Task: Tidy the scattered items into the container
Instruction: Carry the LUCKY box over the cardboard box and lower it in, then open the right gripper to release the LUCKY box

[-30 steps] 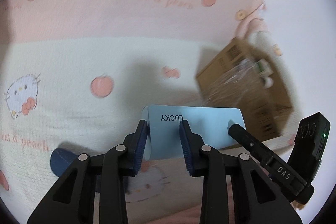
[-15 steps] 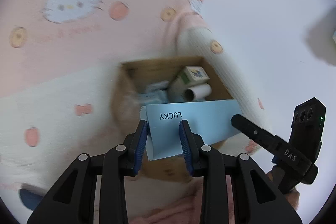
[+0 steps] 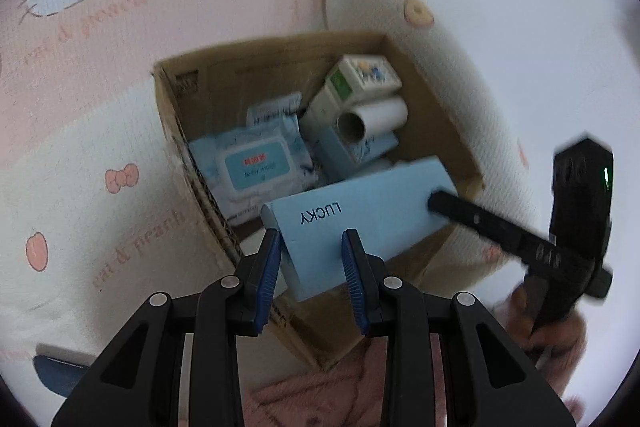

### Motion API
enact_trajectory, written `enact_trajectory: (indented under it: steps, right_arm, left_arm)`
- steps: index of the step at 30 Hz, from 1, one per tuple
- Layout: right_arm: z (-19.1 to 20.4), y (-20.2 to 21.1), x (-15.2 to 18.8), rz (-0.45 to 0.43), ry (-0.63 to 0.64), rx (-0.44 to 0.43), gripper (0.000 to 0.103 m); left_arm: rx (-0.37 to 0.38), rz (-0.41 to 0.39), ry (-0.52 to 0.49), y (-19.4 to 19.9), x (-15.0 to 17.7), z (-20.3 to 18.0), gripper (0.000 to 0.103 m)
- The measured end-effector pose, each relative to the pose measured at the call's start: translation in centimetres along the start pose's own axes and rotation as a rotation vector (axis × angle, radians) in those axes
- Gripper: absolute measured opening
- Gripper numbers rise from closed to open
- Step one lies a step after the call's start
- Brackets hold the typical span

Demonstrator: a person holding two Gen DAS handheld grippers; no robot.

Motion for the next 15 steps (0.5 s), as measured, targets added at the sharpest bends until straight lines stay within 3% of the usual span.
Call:
enact_trajectory:
  steps: [2, 3, 5, 10, 13, 15]
  right_arm:
    - [-0.6, -0.9, -0.3, 0.044, 0.007, -0.001, 0.049]
    - [-0.9, -1.1, -0.4, 0.063, 0.014, 0.023, 0.049]
    - [-1.3, -0.9, -0.5, 0.069, 0.050, 0.096, 0.049]
    - [-1.3, 0.0, -0.6, 0.086, 0.116, 0.152, 0.049]
    - [-0.4, 0.4, -0.8, 0.067, 0.177, 0.209, 0.049]
    - [0.4, 0.7, -0.9, 0.065, 0.187, 0.201, 0.049]
  left_arm:
    - [-0.030, 0.107, -0.017, -1.2, 0.7, 0.2, 0.035]
    - [-0.040, 0.121, -0.026, -1.3, 1.0, 0.2, 0.034]
    - [-0.057, 0.118, -0.044, -0.9, 1.2, -0.2, 0.035]
    - [-0.130, 0.121, -0.116, -0.3, 0.7, -0.8, 0.038]
    - [-0.105, 0.117, -0.083, -0.1, 0.2, -0.3, 0.038]
    - [-0.096, 0.113, -0.078, 0.0, -0.1, -0.1, 0.038]
Point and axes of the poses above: each gripper's, at about its wrist camera, not at the fingertips, and y roughly against the way its jaws point, z to its left, x to its underside, the point moved 5 cm from there along -y, roughly the way its jaws point, and after that the axes turned 14 degrees about x, right-handed, at the moved point
